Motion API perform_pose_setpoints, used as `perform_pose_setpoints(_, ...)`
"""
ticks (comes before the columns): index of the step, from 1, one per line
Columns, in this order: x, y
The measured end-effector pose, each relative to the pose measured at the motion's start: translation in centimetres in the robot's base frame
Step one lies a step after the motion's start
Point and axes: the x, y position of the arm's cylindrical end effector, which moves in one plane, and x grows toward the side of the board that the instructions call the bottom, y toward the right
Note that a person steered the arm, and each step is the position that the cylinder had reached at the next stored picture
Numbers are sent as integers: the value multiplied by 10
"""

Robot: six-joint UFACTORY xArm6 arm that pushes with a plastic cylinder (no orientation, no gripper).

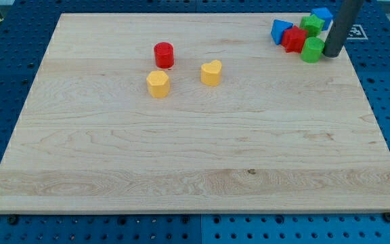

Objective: Push the green circle towards the left side of the board

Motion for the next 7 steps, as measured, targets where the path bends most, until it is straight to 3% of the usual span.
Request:
perform_pose_setpoints(4, -8, 4)
perform_pose_setpoints(7, 11, -112)
